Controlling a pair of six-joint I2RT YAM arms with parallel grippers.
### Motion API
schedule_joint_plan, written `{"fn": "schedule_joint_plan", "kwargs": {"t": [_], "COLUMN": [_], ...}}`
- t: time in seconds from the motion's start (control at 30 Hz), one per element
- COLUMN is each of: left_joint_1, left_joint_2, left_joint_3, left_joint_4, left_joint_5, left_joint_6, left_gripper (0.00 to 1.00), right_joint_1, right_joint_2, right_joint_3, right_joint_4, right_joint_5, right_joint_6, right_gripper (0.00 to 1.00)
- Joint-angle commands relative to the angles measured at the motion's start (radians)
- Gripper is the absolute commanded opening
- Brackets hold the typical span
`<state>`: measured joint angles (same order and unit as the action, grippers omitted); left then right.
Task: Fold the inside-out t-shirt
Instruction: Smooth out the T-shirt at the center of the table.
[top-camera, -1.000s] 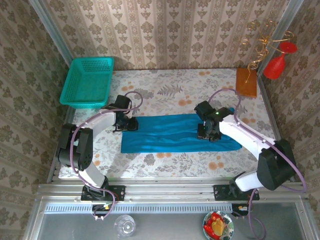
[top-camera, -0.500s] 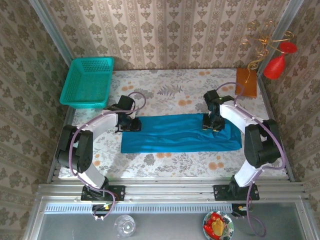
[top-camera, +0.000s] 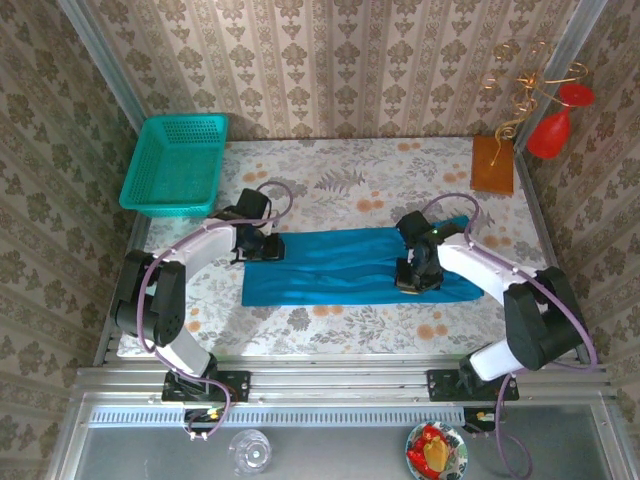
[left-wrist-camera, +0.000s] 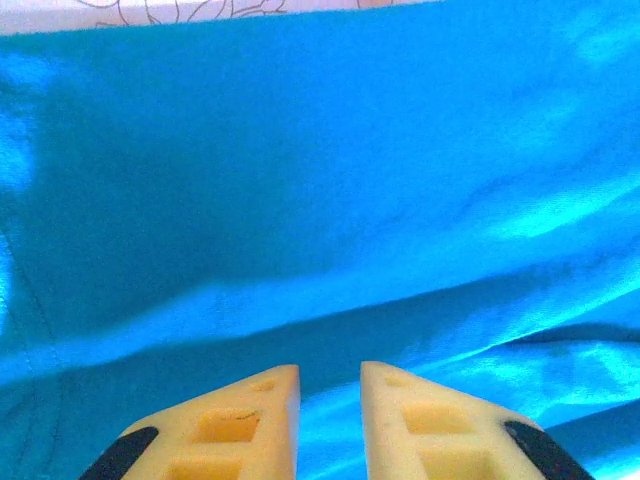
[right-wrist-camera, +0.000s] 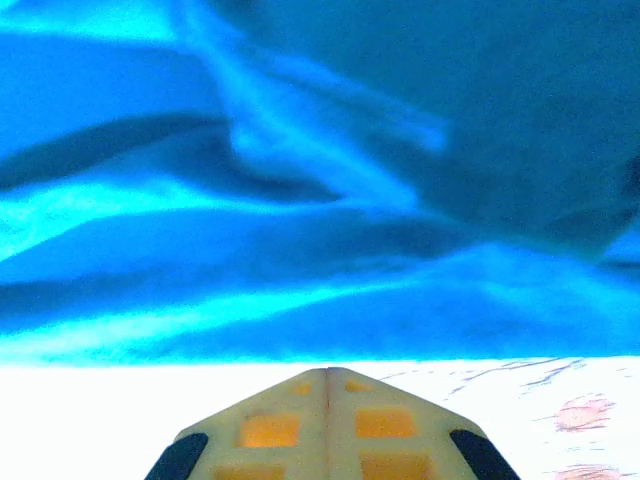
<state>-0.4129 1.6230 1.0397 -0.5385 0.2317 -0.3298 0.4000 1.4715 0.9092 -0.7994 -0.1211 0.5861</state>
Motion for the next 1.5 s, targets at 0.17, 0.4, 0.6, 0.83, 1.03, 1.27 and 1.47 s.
{"fn": "schedule_joint_plan", "kwargs": {"t": [0.17,0.4,0.6,0.83,1.03,1.27,1.47], "left_joint_1": [-0.038,-0.075,-0.084,-0.086,-0.086,-0.087,-0.087], "left_joint_2": [0.009,0.002,-0.007,-0.018,-0.001,0.017,0.022], "left_joint_3": [0.089,0.082,0.072,0.056,0.057,0.075,0.091], "left_joint_4": [-0.043,-0.036,-0.047,-0.044,-0.045,-0.064,-0.080], "left_joint_5": [0.017,0.003,-0.017,-0.022,-0.015,-0.016,-0.024], "left_joint_6": [-0.001,-0.016,-0.016,-0.016,-0.009,0.011,0.020], "left_gripper": [0.24,0.24,0.24,0.24,0.24,0.24,0.24], "right_joint_1": [-0.030,-0.127,-0.156,-0.117,-0.040,0.001,-0.089], "right_joint_2": [0.033,0.129,0.166,0.059,-0.021,-0.067,-0.119], "right_joint_3": [0.159,0.177,0.162,0.111,0.051,0.032,0.147], "right_joint_4": [-0.133,-0.083,-0.028,-0.049,-0.032,-0.012,-0.099], "right_joint_5": [0.282,0.256,0.098,0.059,0.039,0.007,0.048], "right_joint_6": [-0.065,-0.135,-0.143,-0.089,0.031,0.106,0.003], "right_gripper": [0.31,0.39,0.31,0.04,0.00,0.19,0.41]}}
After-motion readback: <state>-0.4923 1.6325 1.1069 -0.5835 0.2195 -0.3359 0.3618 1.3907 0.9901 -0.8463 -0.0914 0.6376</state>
